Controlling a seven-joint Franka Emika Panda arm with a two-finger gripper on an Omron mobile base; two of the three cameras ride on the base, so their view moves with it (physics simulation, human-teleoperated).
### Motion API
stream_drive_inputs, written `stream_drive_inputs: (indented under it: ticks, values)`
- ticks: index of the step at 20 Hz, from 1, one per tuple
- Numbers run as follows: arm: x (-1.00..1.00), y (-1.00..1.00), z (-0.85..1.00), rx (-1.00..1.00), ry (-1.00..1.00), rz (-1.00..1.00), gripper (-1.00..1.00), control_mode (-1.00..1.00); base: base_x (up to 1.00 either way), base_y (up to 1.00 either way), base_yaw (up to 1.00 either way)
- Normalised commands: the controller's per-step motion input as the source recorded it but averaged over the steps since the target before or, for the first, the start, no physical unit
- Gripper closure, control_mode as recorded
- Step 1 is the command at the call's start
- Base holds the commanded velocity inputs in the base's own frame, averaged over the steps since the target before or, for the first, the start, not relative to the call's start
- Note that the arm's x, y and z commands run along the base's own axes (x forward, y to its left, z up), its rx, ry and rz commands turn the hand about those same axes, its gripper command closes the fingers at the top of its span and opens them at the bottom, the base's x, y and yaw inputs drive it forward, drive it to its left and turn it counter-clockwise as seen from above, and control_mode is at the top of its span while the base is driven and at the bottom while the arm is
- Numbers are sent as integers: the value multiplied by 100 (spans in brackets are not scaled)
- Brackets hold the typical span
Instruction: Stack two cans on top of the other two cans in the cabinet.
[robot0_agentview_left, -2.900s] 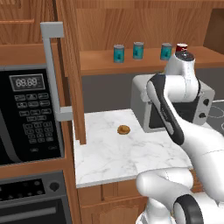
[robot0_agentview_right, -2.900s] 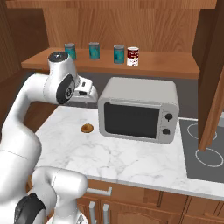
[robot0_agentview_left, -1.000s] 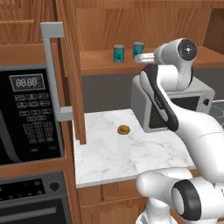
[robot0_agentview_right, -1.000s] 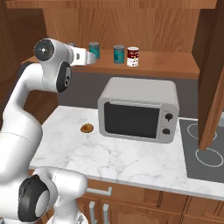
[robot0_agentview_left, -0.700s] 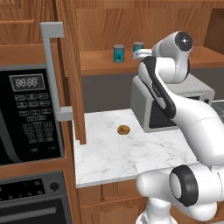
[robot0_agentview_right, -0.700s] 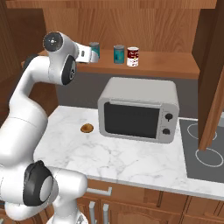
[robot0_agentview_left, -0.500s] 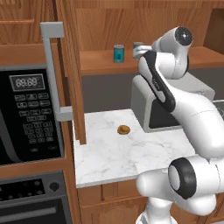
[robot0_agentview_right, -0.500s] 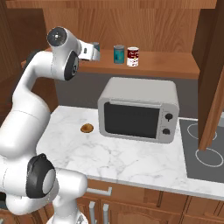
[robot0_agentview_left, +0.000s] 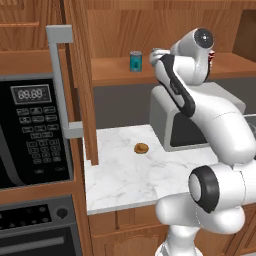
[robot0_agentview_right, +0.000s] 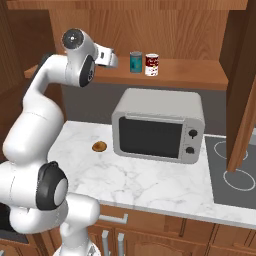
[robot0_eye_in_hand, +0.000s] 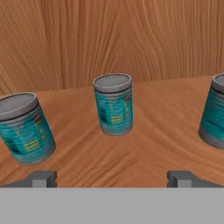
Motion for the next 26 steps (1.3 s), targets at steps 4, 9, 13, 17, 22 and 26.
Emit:
stream_drive_inputs:
  ticks: [4,9,13,17,22,26]
  values:
    - [38,0,-11,0,0,0,-100,-100,0,0,0]
    - [36,0,-7,0,0,0,-100,-100,0,0,0]
    - [36,-1,-5,0,0,0,-100,-100,0,0,0]
    - [34,-1,-6,0,0,0,-100,-100,0,0,0]
    - [37,-1,-6,0,0,0,-100,-100,0,0,0]
    - [35,-1,-5,0,0,0,-100,-100,0,0,0]
